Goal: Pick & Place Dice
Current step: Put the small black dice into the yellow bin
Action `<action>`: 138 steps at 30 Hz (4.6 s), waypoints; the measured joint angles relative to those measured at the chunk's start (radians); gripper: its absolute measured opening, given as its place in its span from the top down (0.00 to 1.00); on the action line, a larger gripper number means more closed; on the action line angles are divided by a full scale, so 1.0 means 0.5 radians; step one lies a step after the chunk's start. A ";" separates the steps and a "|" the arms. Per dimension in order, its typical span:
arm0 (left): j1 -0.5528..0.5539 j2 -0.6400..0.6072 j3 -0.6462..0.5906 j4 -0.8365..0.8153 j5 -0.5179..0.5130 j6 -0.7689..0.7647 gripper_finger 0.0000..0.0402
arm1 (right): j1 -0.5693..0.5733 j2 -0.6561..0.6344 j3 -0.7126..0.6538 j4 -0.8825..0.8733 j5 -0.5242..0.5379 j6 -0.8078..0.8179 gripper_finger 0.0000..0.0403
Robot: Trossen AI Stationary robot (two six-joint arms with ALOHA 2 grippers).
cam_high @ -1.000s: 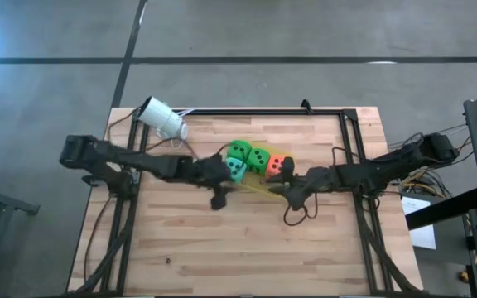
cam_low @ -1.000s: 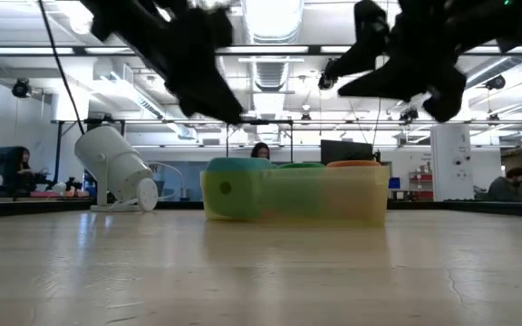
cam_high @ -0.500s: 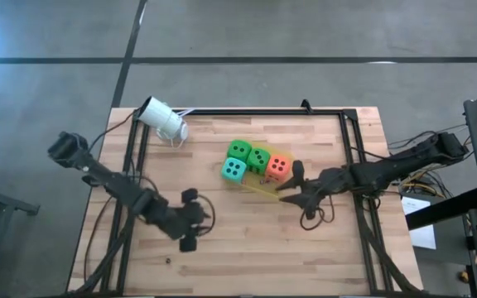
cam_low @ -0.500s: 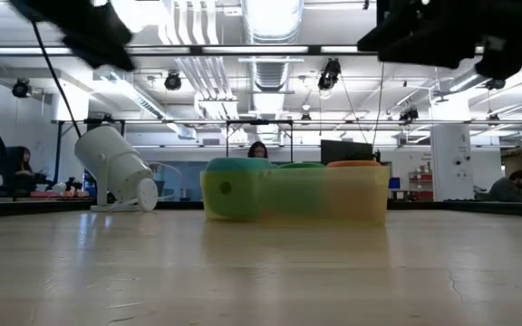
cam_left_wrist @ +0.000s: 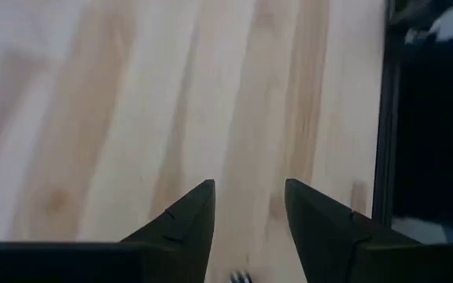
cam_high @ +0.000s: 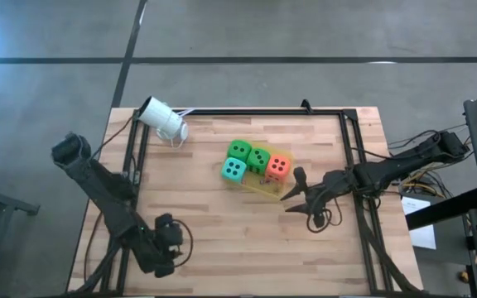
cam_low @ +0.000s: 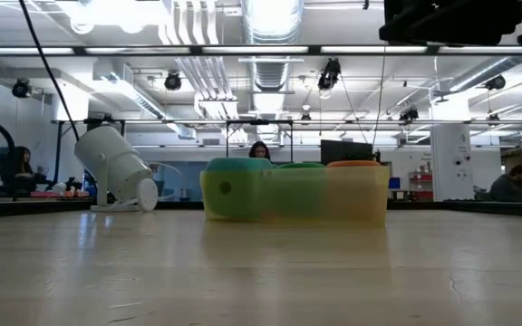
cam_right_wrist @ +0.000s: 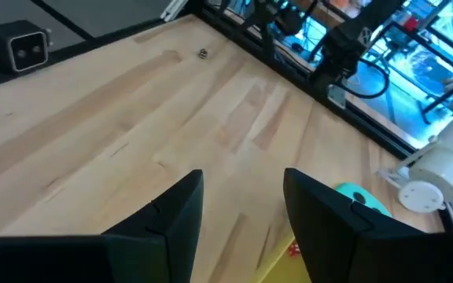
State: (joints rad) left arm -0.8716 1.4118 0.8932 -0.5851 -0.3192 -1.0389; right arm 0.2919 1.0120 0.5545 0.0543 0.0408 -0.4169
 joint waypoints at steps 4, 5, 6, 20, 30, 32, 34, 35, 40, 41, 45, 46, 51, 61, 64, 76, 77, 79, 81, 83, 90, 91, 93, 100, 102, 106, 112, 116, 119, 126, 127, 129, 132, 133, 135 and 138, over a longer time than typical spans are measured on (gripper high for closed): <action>-0.025 0.093 -0.002 -0.001 0.164 -0.165 0.60 | 0.011 0.007 0.001 0.001 0.007 0.000 0.57; -0.025 0.114 -0.001 0.005 0.204 -0.191 0.60 | 0.011 0.007 0.001 0.006 0.007 0.001 0.57; -0.025 0.137 0.004 0.009 0.242 -0.208 0.60 | 0.011 0.007 0.001 0.008 0.007 0.007 0.57; -0.048 0.362 0.089 0.025 0.493 -0.280 0.60 | 0.011 0.005 0.001 0.013 0.022 0.096 0.57; -0.163 0.500 0.165 -0.050 0.572 -0.243 0.60 | 0.010 0.005 0.001 0.024 0.025 0.102 0.57; -0.173 0.522 0.192 -0.091 0.550 -0.243 0.60 | 0.010 0.005 0.001 0.029 0.025 0.102 0.57; -0.178 0.539 0.210 -0.145 0.541 -0.242 0.60 | 0.010 0.005 0.001 0.045 0.025 0.102 0.57; -0.178 0.547 0.211 -0.156 0.541 -0.243 0.60 | 0.010 0.006 0.001 0.062 0.025 0.102 0.57; -0.180 0.563 0.202 -0.234 0.535 -0.265 0.60 | 0.010 0.006 0.002 0.082 0.025 0.102 0.57; -0.180 0.563 0.201 -0.261 0.536 -0.275 0.60 | 0.010 0.006 0.002 0.082 0.025 0.102 0.57; -0.180 0.563 0.201 -0.295 0.535 -0.282 0.60 | 0.010 0.006 0.002 0.080 0.025 0.101 0.57; -0.179 0.563 0.201 -0.295 0.535 -0.282 0.60 | 0.010 0.006 0.002 0.080 0.025 0.101 0.57; -0.179 0.607 0.199 -0.261 0.535 -0.290 0.60 | 0.010 0.006 0.002 0.080 0.025 0.102 0.57; -0.178 0.723 0.192 -0.209 0.534 -0.296 0.60 | 0.010 0.006 0.002 0.079 0.024 0.102 0.57; -0.178 0.726 0.192 -0.204 0.533 -0.321 0.60 | 0.010 0.006 0.002 0.079 0.025 0.102 0.57; -0.178 0.717 0.189 -0.207 0.519 -0.333 0.67 | 0.010 0.006 0.002 0.078 0.023 0.101 0.57; -0.178 0.717 0.189 -0.209 0.519 -0.333 0.70 | 0.010 0.006 0.002 0.078 0.023 0.101 0.57; -0.178 0.716 0.188 -0.208 0.519 -0.333 0.76 | 0.010 0.007 0.002 0.078 0.023 0.101 0.57; -0.178 0.716 0.188 -0.204 0.522 -0.332 0.82 | 0.010 0.007 0.002 0.078 0.023 0.101 0.57; -0.178 0.715 0.188 -0.202 0.523 -0.327 0.87 | 0.010 0.007 0.002 0.078 0.023 0.101 0.57; -0.169 0.708 0.211 -0.211 0.535 -0.327 0.88 | 0.010 0.007 0.002 0.078 0.023 0.095 0.57; -0.161 0.695 0.220 -0.221 0.524 -0.327 0.88 | 0.010 0.007 0.002 0.078 0.023 0.094 0.57; -0.137 0.644 0.234 -0.234 0.455 -0.327 0.88 | 0.010 0.007 0.002 0.078 0.023 0.095 0.57; 0.052 0.446 0.259 -0.235 -0.046 -0.257 0.88 | 0.009 0.007 0.001 0.058 0.023 0.089 0.57; 0.132 0.408 0.259 -0.233 -0.163 -0.174 0.88 | 0.010 0.007 0.001 0.061 0.023 0.071 0.57; 0.372 0.372 0.259 -0.137 -0.276 0.186 0.88 | 0.009 0.007 0.001 0.062 0.024 0.013 0.57; 0.827 0.376 0.259 0.263 -0.284 0.877 0.88 | 0.009 0.007 0.001 0.062 0.025 -0.049 0.57; 1.100 0.375 0.259 0.583 -0.184 1.312 0.88 | 0.009 0.007 0.001 0.062 0.025 -0.057 0.57; 1.259 0.375 0.259 0.716 -0.051 1.503 0.88 | 0.009 0.007 0.001 0.060 0.025 -0.065 0.57; 1.512 0.409 0.259 0.933 0.085 1.674 0.88 | 0.009 0.007 -0.019 0.063 0.033 -0.135 0.57; 1.535 0.434 0.259 0.979 0.119 1.694 0.88 | 0.009 0.007 -0.027 0.064 0.040 -0.162 0.57; 1.569 0.501 0.259 1.098 0.213 1.736 0.88 | 0.006 0.007 -0.046 0.073 0.097 -0.189 0.57; 1.593 0.578 0.259 1.209 0.269 1.766 0.88 | 0.003 0.036 -0.084 0.126 0.216 -0.226 0.57; 1.600 0.588 0.259 1.216 0.275 1.766 0.88 | 0.002 0.051 -0.099 0.148 0.243 -0.244 0.57; 1.607 0.596 0.259 1.221 0.274 1.773 0.88 | -0.003 0.096 -0.116 0.203 0.245 -0.279 0.57; 1.612 0.597 0.259 1.223 0.273 1.772 0.87 | -0.008 0.166 -0.128 0.236 0.245 -0.319 0.57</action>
State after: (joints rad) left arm -0.0654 1.7103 1.0225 0.0265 -0.1825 -0.1528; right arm 0.2878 1.0948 0.4904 0.1720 0.1635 -0.5762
